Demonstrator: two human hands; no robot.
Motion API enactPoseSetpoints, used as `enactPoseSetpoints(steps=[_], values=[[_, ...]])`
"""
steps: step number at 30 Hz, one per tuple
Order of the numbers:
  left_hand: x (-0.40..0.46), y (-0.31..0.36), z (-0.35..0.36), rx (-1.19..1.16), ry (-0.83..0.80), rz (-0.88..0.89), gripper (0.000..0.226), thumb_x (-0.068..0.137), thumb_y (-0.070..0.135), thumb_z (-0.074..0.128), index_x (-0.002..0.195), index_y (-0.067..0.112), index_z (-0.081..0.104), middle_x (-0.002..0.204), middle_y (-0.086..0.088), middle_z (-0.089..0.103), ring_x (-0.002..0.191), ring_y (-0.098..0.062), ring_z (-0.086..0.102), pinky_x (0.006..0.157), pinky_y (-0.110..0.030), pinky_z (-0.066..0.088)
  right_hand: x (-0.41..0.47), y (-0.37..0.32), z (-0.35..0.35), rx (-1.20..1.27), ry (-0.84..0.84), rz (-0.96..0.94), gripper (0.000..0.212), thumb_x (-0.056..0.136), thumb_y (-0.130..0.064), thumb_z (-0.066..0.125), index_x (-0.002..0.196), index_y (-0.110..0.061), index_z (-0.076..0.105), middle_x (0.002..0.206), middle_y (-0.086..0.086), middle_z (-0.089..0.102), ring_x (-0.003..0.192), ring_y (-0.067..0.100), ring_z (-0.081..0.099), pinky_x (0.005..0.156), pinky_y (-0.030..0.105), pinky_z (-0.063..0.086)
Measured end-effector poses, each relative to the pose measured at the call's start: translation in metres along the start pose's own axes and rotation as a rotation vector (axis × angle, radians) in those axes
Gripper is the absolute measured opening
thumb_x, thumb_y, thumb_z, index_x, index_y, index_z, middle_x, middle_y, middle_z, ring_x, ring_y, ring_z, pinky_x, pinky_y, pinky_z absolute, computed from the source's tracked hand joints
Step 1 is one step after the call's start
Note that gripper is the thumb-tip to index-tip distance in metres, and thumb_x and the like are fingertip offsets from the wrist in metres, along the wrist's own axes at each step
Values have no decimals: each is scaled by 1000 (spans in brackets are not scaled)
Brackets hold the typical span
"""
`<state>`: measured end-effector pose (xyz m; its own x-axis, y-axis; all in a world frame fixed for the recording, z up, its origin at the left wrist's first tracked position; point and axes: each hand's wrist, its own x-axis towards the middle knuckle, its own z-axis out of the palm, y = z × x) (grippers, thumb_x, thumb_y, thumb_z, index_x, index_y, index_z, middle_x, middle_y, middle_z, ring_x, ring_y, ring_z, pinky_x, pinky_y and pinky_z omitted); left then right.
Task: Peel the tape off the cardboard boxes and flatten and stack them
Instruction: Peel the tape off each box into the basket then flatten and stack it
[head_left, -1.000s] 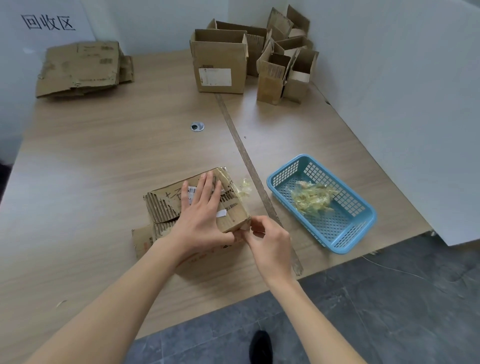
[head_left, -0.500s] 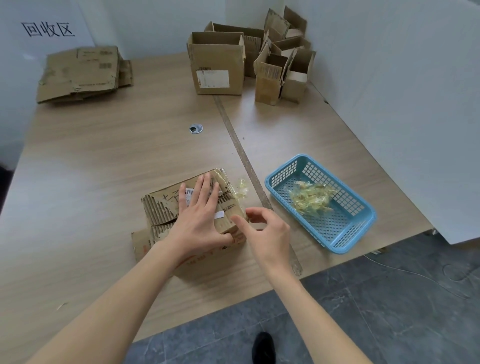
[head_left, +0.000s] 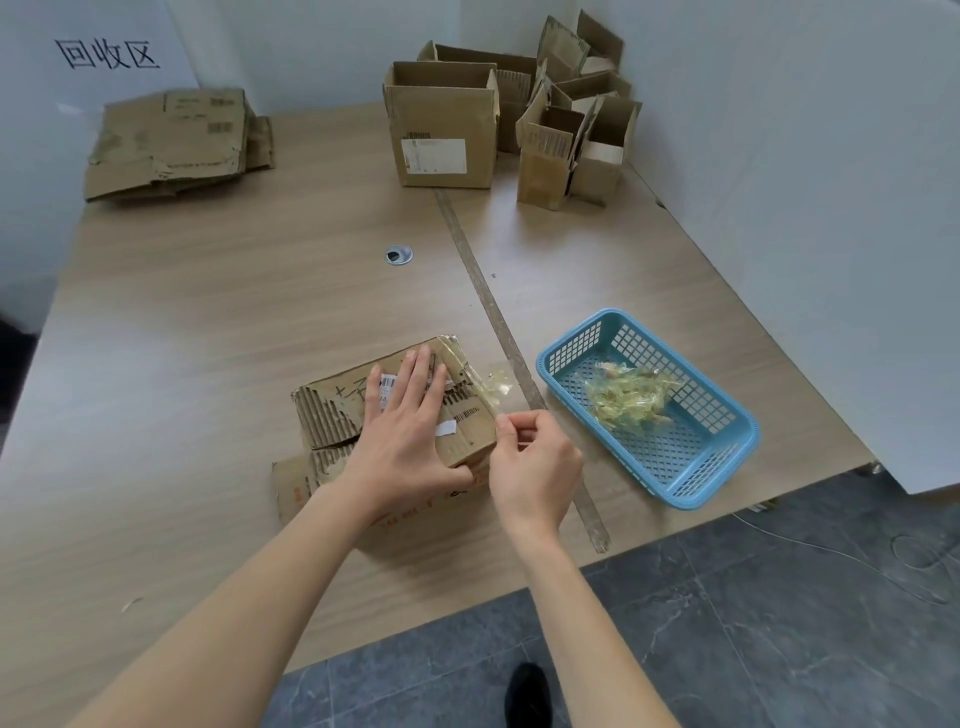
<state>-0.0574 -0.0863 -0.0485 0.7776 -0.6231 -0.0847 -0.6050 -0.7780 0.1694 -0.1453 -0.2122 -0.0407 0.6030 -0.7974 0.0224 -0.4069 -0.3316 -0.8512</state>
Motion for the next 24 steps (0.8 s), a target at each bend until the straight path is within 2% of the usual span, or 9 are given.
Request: enactPoseSetpoints(steps=[2,4,6,8,11,16,19,21,24], values=[[-2,0,0,-17,-1,28,128,64,78,42,163,12,-5,167,-5,-25,151,-14,-30,123,-50,-17,17,7,-1,51,-59,148,14,90,-26,75,78,-26,67,71,-15,67,70,4,65,77,37,58],[-3,-1,1,-39,4,32,126,65,77,40,162,11,-6,167,-3,-25,152,-13,-29,124,-48,-16,37,13,-7,226,-244,261,10,92,-21,75,84,-17,70,80,2,75,77,16,73,77,41,62],[-2,-2,0,-42,3,12,127,65,78,40,162,11,-6,167,-4,-25,152,-13,-29,124,-48,-16,50,13,-16,360,-431,245,8,93,-15,74,86,-13,71,82,9,77,81,25,76,72,40,64],[0,-2,1,-31,1,5,127,64,78,38,163,11,-6,168,-5,-25,152,-15,-29,123,-48,-17,55,14,-23,276,-506,109,8,91,-18,75,83,-18,73,79,1,77,79,19,75,72,39,64],[0,-1,0,-32,19,7,124,64,79,38,164,16,-1,168,-6,-22,154,-18,-25,123,-49,-17,51,15,-27,80,-435,-72,8,88,-28,78,81,-25,76,76,-9,75,75,9,72,75,38,62],[-1,-3,0,-62,66,11,113,66,79,42,163,30,12,170,-7,-6,157,-22,-13,124,-52,-12,36,15,-27,306,-447,-4,9,92,-19,75,93,-28,77,84,-3,77,76,16,76,73,35,64],[-1,-1,1,-32,92,11,110,69,84,39,162,32,16,170,-7,1,157,-24,-6,125,-54,-7,32,27,-34,269,-557,-43,30,84,-25,83,109,-38,73,98,-6,74,87,11,74,78,25,60],[-1,0,1,-21,111,11,108,69,87,38,162,33,19,169,-8,7,157,-26,1,125,-56,-2,28,32,-35,216,-570,-85,44,81,-17,85,113,-42,70,92,-7,73,86,9,72,81,26,60],[0,0,-1,13,136,13,107,71,86,38,161,31,24,166,-10,18,155,-29,11,123,-58,6,31,33,-37,102,-495,-248,46,86,-2,75,115,-38,73,82,-11,72,82,7,71,81,27,59]])
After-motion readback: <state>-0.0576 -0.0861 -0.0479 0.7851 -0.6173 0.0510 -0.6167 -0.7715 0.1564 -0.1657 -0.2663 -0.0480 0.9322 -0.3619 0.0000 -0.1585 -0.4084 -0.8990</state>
